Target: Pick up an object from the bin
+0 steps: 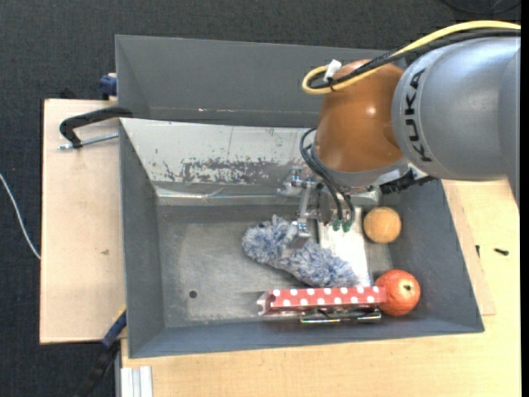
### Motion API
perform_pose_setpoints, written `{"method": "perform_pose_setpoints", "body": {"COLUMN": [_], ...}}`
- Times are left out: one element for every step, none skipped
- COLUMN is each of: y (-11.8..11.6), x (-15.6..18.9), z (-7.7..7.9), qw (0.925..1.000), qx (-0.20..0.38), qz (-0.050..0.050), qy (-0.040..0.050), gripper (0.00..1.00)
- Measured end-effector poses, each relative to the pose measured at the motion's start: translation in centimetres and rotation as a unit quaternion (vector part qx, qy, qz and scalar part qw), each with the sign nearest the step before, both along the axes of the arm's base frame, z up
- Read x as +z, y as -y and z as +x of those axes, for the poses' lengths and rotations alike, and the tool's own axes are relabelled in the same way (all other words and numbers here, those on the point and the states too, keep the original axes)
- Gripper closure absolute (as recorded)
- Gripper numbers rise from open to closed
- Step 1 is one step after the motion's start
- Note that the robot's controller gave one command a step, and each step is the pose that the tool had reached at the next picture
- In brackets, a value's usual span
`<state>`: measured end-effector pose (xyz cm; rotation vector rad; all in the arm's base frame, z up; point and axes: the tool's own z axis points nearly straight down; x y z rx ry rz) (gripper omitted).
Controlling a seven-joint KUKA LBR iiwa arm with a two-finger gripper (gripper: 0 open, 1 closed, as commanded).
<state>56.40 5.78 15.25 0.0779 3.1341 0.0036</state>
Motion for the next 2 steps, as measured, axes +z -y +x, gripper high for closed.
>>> {"method": "perform_pose_setpoints", "body": {"y": [-2.9,-1.8], "x": [0.3,0.3], "z": [2.3,2.8], "qw": [0.9999,0.9988], "qx": [-0.017,-0.048], "qz": [0.000,0.000], "qy": [-0.0019,-0.0020], "gripper": [0.00,0.00]}}
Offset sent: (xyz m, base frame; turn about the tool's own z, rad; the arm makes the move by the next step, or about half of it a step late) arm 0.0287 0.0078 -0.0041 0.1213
